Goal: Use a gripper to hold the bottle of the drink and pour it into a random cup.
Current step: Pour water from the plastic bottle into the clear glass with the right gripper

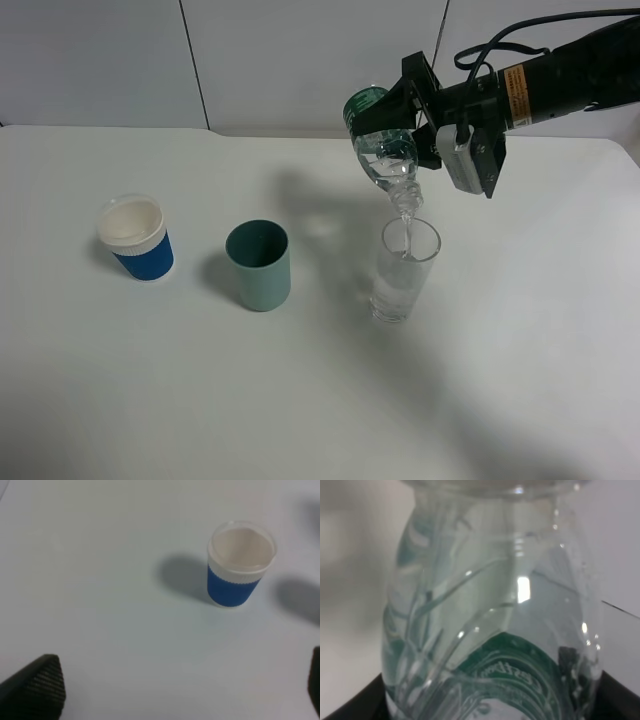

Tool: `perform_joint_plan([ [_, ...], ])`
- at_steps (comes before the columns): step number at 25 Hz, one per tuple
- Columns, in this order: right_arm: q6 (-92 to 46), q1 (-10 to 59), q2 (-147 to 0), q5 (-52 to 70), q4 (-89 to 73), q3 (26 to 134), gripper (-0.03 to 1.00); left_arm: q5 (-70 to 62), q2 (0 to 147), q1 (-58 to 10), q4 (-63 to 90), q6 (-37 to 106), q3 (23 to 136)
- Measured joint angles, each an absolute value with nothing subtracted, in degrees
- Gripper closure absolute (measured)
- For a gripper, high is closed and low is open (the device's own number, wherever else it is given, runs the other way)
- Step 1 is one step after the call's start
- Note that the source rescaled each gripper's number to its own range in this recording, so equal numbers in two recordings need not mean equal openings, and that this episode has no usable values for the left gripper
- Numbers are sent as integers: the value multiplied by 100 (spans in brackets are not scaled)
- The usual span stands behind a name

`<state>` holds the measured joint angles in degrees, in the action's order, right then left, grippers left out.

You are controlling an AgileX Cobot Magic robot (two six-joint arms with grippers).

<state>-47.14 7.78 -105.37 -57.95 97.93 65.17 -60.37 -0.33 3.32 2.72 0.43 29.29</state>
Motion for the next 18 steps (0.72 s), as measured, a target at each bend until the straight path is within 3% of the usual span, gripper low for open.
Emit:
perform_joint_plan([
  [18,-4946,778,-10537,-5828,9793,6517,96,-6037,-33,332,272,43,2929],
])
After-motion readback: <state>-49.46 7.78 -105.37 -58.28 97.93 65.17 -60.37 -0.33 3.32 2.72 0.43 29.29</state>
